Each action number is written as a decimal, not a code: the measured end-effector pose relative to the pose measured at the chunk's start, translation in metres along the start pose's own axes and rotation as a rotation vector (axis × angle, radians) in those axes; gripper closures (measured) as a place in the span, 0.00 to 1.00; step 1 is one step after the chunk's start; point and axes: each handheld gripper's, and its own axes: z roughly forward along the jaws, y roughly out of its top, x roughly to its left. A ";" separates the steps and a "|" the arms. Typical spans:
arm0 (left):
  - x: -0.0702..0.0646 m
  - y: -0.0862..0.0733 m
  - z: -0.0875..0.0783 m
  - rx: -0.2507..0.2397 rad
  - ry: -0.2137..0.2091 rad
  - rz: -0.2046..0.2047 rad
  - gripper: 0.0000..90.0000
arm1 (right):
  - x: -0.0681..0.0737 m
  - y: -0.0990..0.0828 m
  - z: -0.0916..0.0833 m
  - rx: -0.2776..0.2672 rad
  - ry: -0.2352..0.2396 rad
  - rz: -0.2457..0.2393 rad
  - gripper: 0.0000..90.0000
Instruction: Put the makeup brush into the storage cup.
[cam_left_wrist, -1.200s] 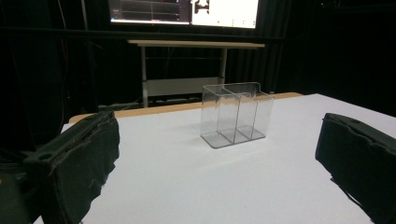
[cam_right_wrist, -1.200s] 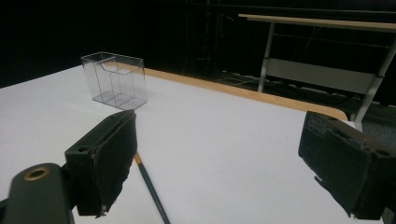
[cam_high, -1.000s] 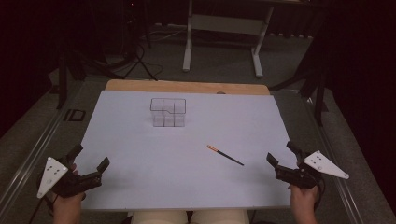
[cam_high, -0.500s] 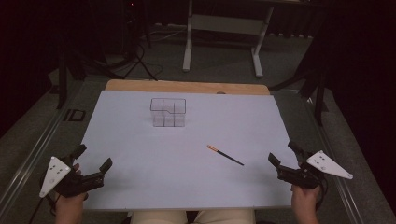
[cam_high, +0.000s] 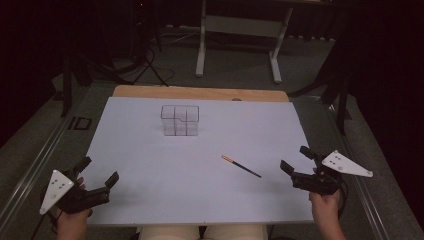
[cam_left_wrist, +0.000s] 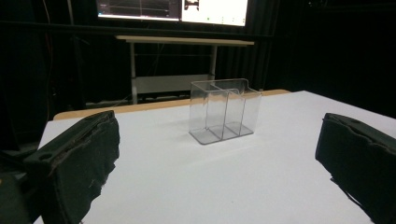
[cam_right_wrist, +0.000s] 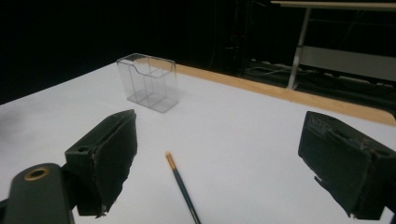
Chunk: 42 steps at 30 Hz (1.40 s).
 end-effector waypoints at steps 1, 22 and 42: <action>0.000 0.000 0.000 -0.002 0.002 0.001 0.01 | 0.002 0.007 0.003 0.000 0.024 -0.011 0.13; -0.002 0.000 0.003 0.023 -0.018 0.014 0.01 | 0.002 0.041 0.050 0.057 0.229 -0.043 0.14; -0.003 0.000 0.003 0.029 -0.034 0.014 0.01 | 0.009 0.033 0.100 0.247 0.316 -0.080 0.15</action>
